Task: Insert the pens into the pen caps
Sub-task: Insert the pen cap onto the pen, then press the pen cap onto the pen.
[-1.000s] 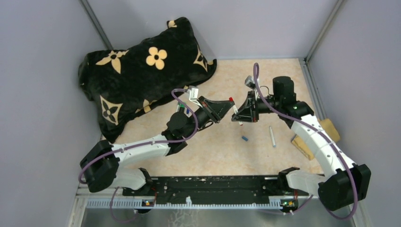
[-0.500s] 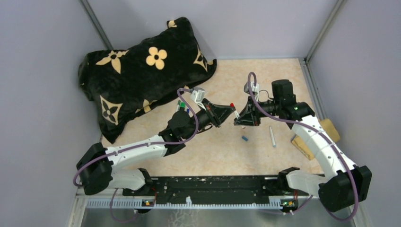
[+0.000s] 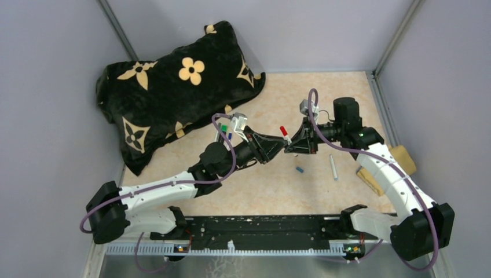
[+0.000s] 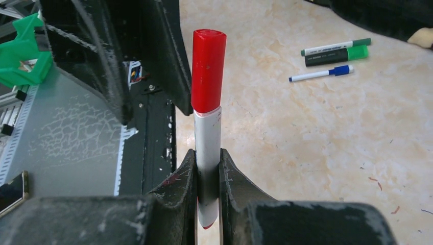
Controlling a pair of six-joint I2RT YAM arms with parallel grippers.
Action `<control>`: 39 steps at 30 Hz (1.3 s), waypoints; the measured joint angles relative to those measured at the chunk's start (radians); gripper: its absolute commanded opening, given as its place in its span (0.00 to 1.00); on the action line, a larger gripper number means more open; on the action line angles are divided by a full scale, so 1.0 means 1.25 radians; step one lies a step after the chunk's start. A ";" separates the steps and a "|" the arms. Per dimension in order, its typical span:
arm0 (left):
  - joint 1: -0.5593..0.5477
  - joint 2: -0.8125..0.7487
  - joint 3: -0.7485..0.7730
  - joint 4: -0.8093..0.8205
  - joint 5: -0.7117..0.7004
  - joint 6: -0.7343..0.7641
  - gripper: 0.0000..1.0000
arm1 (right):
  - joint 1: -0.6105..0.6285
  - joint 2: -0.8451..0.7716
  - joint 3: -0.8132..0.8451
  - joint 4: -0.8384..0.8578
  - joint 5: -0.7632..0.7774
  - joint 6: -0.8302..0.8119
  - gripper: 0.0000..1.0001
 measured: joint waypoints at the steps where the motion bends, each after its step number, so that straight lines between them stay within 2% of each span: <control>1: -0.005 -0.008 -0.004 -0.003 0.000 -0.001 0.41 | 0.000 0.000 0.000 0.007 -0.001 0.001 0.00; 6: -0.011 -0.038 -0.013 -0.022 -0.001 -0.001 0.61 | 0.000 -0.002 -0.002 0.026 -0.007 0.003 0.00; 12: -0.011 -0.110 -0.044 -0.056 -0.005 0.025 0.95 | -0.002 -0.007 -0.017 0.036 -0.031 0.003 0.00; 13: -0.010 -0.125 -0.051 -0.060 -0.004 0.032 0.97 | -0.002 -0.009 -0.021 0.037 -0.037 0.004 0.00; 20: 0.027 -0.170 -0.051 -0.070 0.029 0.062 0.98 | -0.005 -0.013 -0.037 0.037 -0.080 0.003 0.00; 28: 0.136 -0.062 -0.015 -0.004 0.160 -0.010 0.83 | -0.005 -0.014 -0.039 0.038 -0.109 0.004 0.00; 34: 0.142 0.021 0.021 0.050 0.224 -0.046 0.75 | -0.005 -0.014 -0.047 0.047 -0.113 0.011 0.00; 39: 0.142 0.060 0.044 0.105 0.266 -0.068 0.65 | -0.005 -0.014 -0.047 0.061 -0.115 0.020 0.00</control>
